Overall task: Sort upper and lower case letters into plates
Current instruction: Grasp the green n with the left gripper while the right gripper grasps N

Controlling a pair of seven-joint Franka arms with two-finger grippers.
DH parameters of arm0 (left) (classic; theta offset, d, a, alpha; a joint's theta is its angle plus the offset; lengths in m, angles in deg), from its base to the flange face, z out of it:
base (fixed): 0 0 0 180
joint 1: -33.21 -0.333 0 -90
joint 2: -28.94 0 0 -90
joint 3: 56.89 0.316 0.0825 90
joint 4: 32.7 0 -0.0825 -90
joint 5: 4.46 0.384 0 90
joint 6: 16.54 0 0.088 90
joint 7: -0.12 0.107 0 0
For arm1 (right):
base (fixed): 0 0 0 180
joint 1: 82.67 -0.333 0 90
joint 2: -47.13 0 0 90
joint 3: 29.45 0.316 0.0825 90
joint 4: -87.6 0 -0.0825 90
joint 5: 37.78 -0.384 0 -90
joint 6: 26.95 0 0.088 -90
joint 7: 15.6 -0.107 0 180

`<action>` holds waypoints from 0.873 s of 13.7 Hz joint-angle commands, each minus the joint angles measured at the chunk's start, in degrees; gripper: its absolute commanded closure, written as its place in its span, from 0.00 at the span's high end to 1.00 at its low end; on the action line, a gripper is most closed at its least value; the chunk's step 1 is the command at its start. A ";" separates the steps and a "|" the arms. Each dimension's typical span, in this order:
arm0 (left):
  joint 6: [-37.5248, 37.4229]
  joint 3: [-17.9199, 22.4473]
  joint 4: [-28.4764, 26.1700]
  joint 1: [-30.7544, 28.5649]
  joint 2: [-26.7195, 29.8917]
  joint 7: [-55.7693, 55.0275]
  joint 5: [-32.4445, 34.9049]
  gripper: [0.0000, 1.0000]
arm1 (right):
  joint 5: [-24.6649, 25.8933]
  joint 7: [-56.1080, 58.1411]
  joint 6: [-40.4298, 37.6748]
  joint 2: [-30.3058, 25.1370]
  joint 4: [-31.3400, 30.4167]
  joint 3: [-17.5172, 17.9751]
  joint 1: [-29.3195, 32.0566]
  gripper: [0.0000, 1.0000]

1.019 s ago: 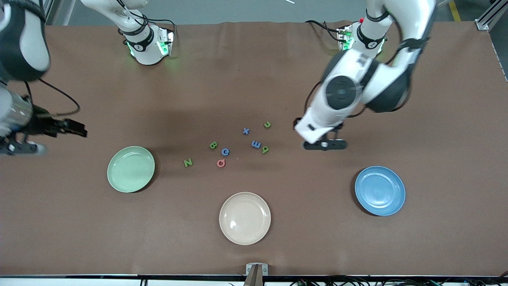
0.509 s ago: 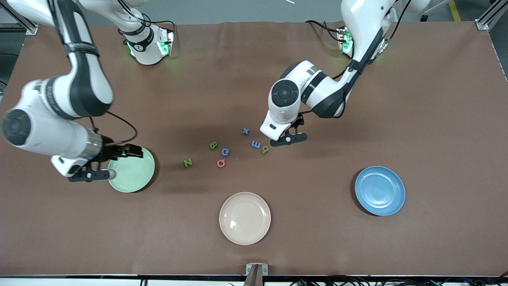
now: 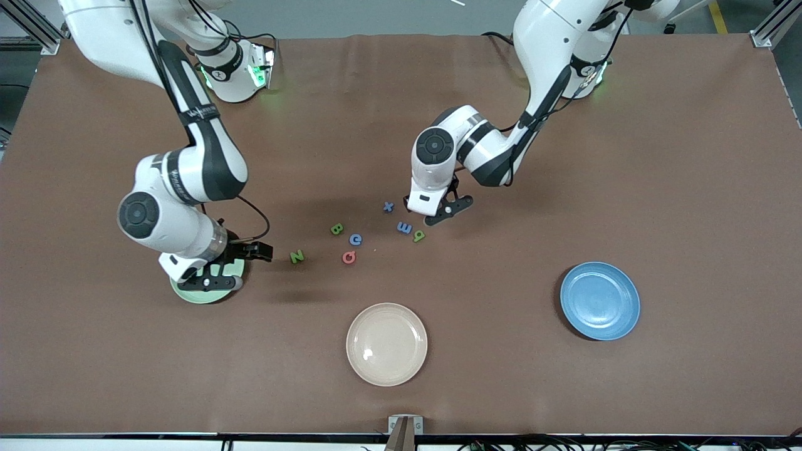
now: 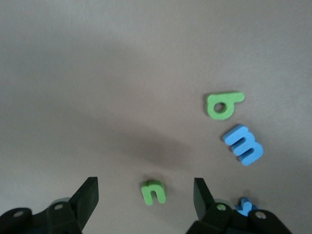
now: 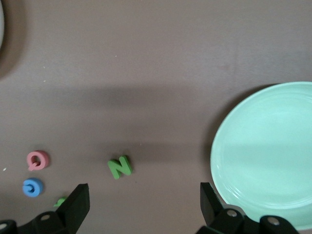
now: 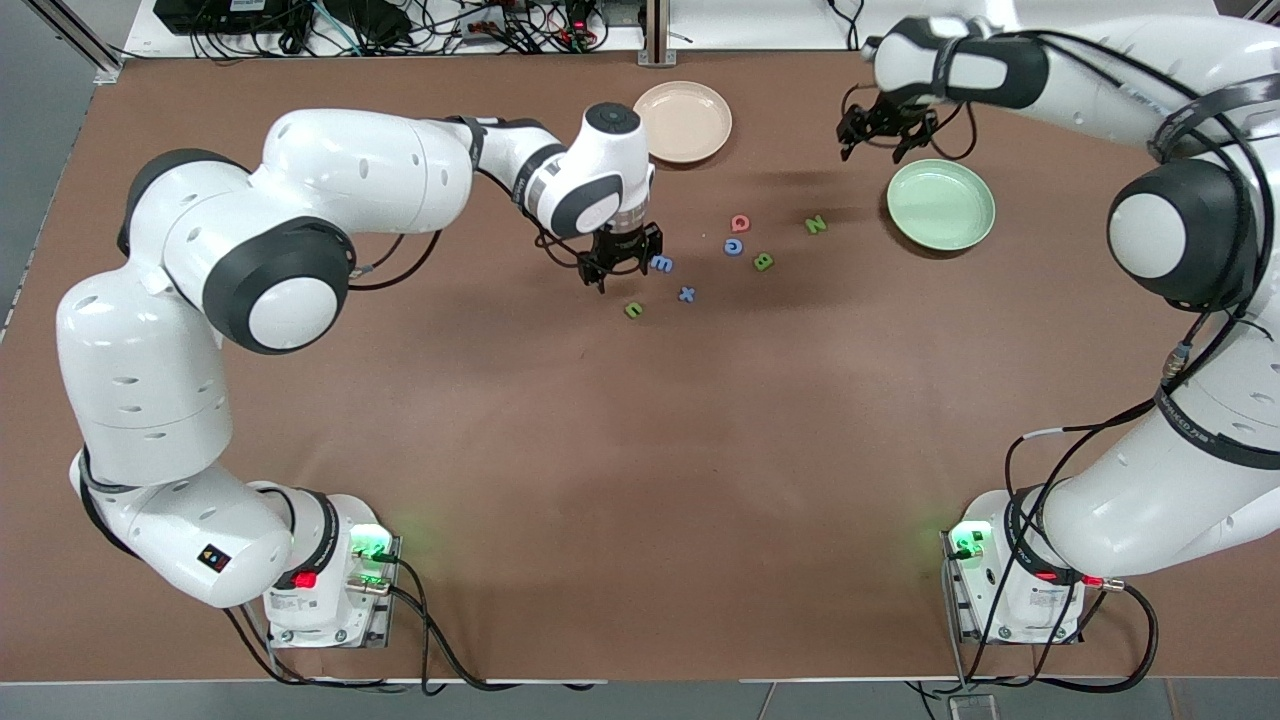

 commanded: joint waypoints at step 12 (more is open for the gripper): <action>10.90 0.20 -7.45 2.39 -0.17 -9.22 1.13 0.59 | 2.54 -1.28 9.98 6.27 -2.77 -0.78 -7.14 0.93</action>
